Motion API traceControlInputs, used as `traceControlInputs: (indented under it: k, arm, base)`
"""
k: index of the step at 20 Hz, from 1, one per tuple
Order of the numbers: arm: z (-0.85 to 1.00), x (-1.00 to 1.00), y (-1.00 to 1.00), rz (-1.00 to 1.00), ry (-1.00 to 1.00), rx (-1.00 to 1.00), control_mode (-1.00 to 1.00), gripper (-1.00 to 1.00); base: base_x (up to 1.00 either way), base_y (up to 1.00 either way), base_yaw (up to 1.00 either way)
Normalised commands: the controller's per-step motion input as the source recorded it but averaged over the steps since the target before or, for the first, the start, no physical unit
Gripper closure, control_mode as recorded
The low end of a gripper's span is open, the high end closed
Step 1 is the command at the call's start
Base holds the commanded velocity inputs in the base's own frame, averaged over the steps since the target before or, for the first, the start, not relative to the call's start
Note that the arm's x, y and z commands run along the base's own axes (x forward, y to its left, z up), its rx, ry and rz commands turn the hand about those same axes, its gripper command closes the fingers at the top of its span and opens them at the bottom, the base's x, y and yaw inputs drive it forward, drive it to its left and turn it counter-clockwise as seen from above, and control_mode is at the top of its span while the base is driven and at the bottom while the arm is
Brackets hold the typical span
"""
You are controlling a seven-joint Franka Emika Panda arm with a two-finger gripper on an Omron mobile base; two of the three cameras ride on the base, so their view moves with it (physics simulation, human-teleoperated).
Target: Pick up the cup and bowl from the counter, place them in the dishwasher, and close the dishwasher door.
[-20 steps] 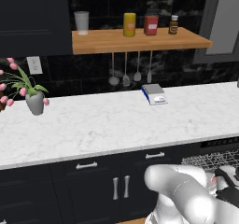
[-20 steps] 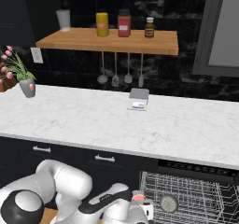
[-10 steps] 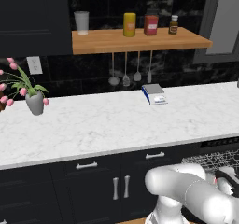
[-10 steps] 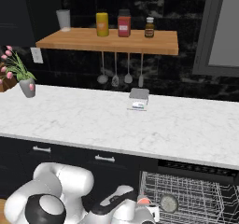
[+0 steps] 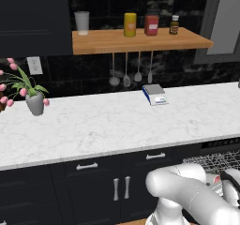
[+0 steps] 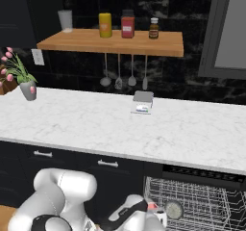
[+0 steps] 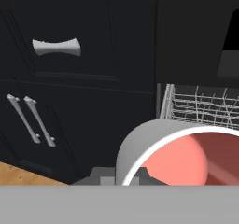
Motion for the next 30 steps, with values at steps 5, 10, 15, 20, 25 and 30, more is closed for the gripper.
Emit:
traceControlInputs:
  k: [5, 10, 15, 20, 25, 30]
  arm:
    - [-0.07, 0.42, 0.00, 0.09, 0.00, 0.03, -1.00, 1.00]
    - [-0.24, 0.44, 0.00, 0.05, 0.00, 0.00, -1.00, 1.00]
    - [-0.34, 0.61, -0.06, 0.00, -0.01, 0.05, -1.00, 1.00]
    - [-0.57, 0.67, -0.44, -0.01, 0.00, 0.06, -1.00, 1.00]
    - [-0.60, 0.41, -0.47, -0.12, 0.02, 0.01, -1.00, -1.00]
    - [-0.51, 0.39, -0.45, -0.21, 0.01, 0.00, -1.00, -1.00]
  base:
    - [0.00, 0.00, 0.00]
    - [0.00, 0.00, 0.00]
    - [0.00, 0.00, 0.00]
    - [0.00, 0.00, 0.00]
    - [0.00, 0.00, 0.00]
    - [0.00, 0.00, 0.00]
